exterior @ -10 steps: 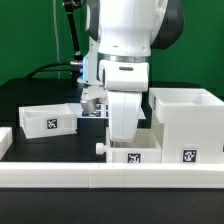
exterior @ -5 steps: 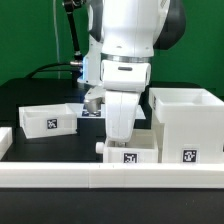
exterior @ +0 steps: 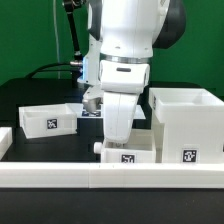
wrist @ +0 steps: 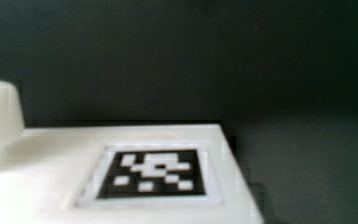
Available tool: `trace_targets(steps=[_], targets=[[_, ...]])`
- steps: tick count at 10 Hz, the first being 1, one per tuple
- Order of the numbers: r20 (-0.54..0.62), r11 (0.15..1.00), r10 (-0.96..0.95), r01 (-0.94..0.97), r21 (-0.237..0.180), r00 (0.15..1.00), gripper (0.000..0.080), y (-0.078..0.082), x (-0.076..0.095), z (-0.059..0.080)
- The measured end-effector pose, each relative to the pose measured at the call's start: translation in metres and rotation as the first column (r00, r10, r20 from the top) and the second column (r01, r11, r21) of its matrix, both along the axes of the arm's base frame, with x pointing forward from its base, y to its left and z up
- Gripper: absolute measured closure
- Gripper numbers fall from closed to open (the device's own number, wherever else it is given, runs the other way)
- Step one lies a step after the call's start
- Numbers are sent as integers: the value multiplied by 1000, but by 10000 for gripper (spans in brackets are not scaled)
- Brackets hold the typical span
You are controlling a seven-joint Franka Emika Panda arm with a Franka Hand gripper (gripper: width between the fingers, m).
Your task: Assemble drawer
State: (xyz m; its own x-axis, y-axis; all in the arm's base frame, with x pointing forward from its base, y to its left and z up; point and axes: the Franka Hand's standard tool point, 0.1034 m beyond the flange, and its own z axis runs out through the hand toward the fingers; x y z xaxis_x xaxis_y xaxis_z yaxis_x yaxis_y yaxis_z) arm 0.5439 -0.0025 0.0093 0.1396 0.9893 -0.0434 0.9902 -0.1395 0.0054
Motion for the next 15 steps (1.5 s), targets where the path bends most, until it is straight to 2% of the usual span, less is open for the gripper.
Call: trace_targets(steps=[3, 10, 15], targets=[[-3, 998, 59, -59, -14, 998, 757, 5, 0, 0], [-5, 995, 97, -97, -15, 995, 757, 2, 0, 0], [40, 997, 77, -76, -8, 996, 757, 3, 1, -1]])
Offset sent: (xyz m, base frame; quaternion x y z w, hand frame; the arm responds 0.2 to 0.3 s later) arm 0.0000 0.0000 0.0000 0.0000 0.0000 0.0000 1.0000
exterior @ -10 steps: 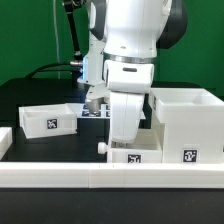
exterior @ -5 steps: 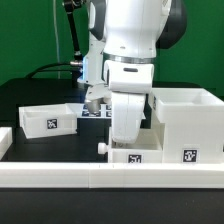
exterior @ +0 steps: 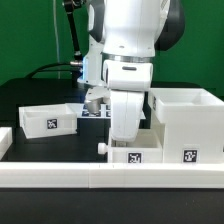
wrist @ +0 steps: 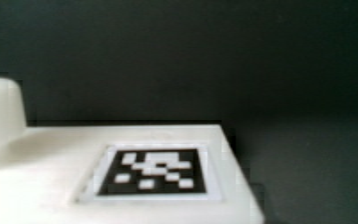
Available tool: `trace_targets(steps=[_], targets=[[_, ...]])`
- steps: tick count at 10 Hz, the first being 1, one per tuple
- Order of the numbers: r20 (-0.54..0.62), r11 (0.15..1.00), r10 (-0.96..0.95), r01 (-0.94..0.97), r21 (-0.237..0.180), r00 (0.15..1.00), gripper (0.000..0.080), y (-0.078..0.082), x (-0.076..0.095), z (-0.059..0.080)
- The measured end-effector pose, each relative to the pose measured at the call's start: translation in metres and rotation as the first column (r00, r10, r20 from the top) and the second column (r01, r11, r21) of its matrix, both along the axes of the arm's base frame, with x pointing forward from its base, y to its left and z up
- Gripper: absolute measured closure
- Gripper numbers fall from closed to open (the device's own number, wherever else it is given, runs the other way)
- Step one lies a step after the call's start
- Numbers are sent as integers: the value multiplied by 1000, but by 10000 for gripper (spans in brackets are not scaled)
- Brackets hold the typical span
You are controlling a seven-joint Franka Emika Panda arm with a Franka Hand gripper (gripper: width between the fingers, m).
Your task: Assemble drawer
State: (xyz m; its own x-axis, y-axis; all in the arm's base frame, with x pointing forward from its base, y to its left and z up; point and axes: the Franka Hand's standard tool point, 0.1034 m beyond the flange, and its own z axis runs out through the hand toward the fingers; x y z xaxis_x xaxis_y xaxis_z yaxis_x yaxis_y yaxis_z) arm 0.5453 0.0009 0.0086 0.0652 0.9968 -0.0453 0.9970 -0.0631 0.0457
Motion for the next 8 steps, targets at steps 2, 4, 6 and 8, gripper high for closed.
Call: trace_targets(steps=[2, 4, 6, 8], targets=[[0, 1000, -1, 1, 0, 1000, 757, -1, 0, 0], [0, 1000, 5, -5, -1, 1000, 757, 0, 0, 0], [-3, 999, 41, -41, -12, 999, 757, -3, 0, 0], [-15, 999, 43, -43, -22, 999, 757, -4, 1, 1]])
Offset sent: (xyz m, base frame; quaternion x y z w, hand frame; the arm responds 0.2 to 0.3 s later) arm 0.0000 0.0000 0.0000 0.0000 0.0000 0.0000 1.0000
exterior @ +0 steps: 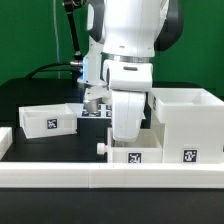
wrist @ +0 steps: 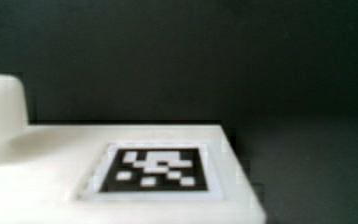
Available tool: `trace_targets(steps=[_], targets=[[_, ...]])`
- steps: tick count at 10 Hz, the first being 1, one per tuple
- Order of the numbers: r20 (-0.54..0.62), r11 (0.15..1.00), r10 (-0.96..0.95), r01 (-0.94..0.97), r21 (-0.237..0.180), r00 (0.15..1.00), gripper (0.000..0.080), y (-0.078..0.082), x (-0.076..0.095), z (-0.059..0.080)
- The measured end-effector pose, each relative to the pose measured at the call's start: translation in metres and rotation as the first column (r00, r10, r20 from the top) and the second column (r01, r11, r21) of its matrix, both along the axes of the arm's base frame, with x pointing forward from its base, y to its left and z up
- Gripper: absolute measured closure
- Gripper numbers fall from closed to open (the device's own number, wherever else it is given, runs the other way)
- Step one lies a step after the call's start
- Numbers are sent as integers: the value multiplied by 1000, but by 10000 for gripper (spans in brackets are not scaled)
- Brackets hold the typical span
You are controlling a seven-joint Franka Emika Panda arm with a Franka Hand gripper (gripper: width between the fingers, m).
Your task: Assemble drawer
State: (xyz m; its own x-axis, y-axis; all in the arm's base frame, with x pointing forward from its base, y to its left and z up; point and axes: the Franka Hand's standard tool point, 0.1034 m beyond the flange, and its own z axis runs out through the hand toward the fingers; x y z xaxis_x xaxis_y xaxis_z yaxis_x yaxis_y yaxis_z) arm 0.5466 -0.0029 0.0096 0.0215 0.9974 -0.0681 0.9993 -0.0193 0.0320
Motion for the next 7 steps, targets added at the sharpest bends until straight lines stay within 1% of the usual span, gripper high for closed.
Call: trace_targets(steps=[5, 7], targets=[[-2, 1000, 7, -7, -1, 1000, 757, 0, 0, 0], [-18, 999, 48, -48, -15, 999, 757, -2, 2, 0]])
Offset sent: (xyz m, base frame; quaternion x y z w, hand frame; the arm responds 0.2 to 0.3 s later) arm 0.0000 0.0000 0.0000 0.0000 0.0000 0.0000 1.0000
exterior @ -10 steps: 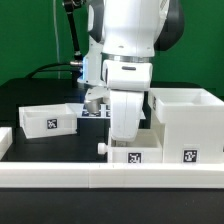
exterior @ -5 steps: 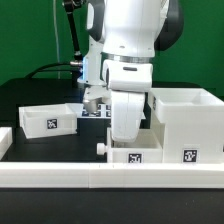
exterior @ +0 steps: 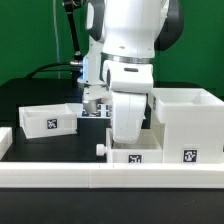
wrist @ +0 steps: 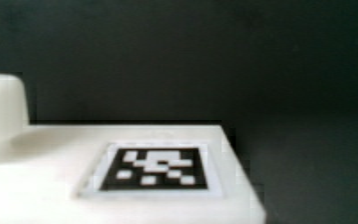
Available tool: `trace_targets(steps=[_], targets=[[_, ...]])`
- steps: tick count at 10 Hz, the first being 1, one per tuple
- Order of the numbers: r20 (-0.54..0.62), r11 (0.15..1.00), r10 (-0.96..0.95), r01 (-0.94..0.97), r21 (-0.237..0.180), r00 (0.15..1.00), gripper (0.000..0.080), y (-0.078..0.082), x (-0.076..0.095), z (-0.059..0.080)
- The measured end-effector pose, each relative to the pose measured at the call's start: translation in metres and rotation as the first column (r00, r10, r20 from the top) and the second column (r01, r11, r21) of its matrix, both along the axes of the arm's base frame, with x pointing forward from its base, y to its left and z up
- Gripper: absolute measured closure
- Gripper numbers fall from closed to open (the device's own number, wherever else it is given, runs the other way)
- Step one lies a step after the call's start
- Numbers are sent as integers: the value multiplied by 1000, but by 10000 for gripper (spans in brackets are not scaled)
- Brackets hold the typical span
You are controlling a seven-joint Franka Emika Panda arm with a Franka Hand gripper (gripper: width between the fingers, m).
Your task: Assemble drawer
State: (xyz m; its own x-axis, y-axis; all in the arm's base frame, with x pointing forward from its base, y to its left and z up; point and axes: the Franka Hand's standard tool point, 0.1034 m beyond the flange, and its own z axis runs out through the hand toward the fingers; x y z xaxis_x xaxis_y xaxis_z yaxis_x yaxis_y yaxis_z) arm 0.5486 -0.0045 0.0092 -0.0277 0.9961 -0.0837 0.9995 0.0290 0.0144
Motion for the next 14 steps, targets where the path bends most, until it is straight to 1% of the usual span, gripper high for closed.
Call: trace_targets(steps=[2, 7, 10, 14], targets=[[-9, 1000, 4, -4, -6, 1000, 757, 0, -1, 0], [-9, 1000, -3, 3, -6, 1000, 757, 0, -1, 0], [-14, 999, -38, 38, -7, 999, 757, 9, -1, -1], [-15, 999, -46, 45, -10, 999, 757, 9, -1, -1]])
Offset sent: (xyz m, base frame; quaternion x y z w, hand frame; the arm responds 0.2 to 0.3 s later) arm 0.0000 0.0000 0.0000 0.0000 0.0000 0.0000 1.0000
